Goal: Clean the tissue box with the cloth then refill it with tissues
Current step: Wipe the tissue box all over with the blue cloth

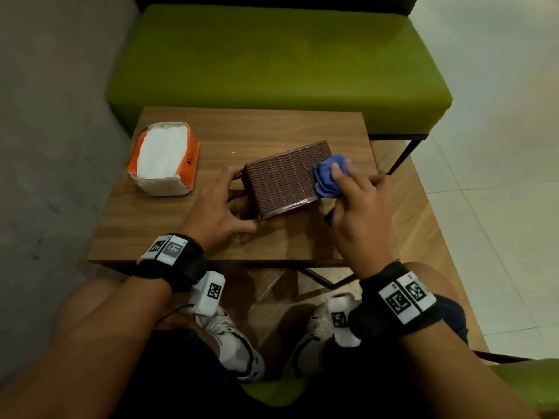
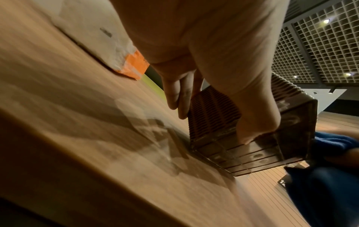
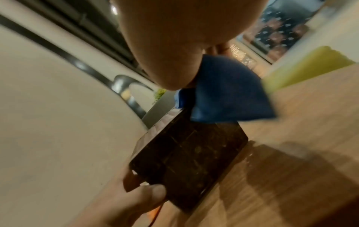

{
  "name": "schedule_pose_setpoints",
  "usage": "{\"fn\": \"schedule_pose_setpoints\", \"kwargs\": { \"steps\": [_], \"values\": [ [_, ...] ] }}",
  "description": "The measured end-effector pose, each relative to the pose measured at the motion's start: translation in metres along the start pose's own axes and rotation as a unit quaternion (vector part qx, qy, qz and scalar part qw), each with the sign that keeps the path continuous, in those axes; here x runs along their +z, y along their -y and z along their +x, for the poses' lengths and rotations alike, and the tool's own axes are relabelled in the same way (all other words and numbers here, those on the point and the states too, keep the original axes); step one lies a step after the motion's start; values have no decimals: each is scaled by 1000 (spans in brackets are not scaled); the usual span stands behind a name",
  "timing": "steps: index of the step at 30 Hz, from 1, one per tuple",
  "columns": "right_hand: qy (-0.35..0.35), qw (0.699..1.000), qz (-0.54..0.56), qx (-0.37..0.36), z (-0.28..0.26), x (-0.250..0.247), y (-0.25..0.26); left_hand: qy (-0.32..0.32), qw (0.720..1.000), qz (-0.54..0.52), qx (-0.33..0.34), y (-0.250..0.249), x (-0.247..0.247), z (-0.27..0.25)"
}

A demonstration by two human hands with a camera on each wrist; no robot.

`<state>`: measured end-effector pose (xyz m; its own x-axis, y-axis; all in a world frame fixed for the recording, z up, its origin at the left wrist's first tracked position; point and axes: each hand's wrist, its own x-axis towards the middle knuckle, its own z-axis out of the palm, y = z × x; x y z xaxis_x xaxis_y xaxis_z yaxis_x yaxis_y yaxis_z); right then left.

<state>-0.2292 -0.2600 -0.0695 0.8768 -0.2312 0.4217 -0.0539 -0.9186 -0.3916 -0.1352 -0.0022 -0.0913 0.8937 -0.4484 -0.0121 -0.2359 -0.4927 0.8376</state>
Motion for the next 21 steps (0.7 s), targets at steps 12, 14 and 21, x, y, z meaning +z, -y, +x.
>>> {"fn": "schedule_pose_setpoints", "kwargs": {
  "steps": [12, 14, 21],
  "values": [
    [-5, 999, 30, -9, -24, 2, 7, -18, 999, 22, 45, 8, 5, 3],
    [4, 999, 30, -19, -30, 5, 26, -13, 999, 16, 49, 6, 8, 5],
    [36, 995, 52, -75, -36, 5, 23, -9, 998, 26, 58, 4, 6, 5]
  ]
}}
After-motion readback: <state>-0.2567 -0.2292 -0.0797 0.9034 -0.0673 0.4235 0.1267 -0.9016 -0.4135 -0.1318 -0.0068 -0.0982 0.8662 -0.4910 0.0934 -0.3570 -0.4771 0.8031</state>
